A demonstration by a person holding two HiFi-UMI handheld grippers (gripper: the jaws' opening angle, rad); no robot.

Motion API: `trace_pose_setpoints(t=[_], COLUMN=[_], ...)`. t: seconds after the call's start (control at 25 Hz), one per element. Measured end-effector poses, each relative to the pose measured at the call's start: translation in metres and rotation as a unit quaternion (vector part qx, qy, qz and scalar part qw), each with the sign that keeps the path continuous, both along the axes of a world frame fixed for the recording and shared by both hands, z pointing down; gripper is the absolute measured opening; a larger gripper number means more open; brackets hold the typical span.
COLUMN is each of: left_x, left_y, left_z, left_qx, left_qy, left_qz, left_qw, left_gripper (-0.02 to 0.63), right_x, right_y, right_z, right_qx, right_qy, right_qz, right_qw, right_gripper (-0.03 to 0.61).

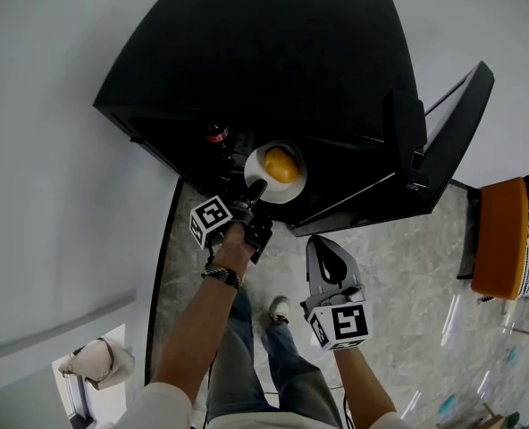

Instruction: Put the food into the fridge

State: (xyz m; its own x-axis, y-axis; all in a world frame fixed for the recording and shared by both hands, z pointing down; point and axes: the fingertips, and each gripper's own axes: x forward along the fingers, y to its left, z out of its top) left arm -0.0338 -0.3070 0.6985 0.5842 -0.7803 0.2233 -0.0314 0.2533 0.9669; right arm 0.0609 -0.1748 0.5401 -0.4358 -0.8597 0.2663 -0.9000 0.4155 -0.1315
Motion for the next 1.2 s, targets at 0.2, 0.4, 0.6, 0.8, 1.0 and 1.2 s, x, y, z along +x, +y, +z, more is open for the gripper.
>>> trace_pose_setpoints(t=[0.2,0.4,0.6,0.8,1.0,1.2], left_x=[-0.002,0.004,0.006,0.011,0.014,0.018], left_y=[0.015,0.042,0.051,0.044,0.037,0.028], left_z=[0.003,0.002,-0.004,-0.006,-0.005,-0.005], left_qx=[-0.005,-0.021,-0.014,-0.014,-0.013,-0.013], left_qy=[-0.009,-0.015,-0.014,-0.014,-0.021,-0.024], left_qz=[0.008,0.02,0.021,0.026,0.03,0.036], left_qw=[0.9999,0.9995,0.9996,0.9995,0.9992,0.999], left_gripper=[0.141,0.138,0.089,0.069,0.015,0.014], right_x=[0.001,0.002,0.004,0.005,0.005,0.007], right_y=[-0.001,-0.001,0.002,0.003,0.002,0.002], right_z=[-0.002,-0.002,-0.003,-0.002,0.0,0.002], right_qx=[0.002,0.0,0.0,-0.003,-0.006,-0.008], right_qy=[-0.002,-0.002,-0.003,-0.003,-0.002,-0.003], right_qz=[0.002,0.004,0.01,0.012,0.014,0.018], right_qw=[1.0,1.0,1.0,1.0,1.0,1.0], right_gripper=[0.006,0.006,0.006,0.006,0.006,0.006])
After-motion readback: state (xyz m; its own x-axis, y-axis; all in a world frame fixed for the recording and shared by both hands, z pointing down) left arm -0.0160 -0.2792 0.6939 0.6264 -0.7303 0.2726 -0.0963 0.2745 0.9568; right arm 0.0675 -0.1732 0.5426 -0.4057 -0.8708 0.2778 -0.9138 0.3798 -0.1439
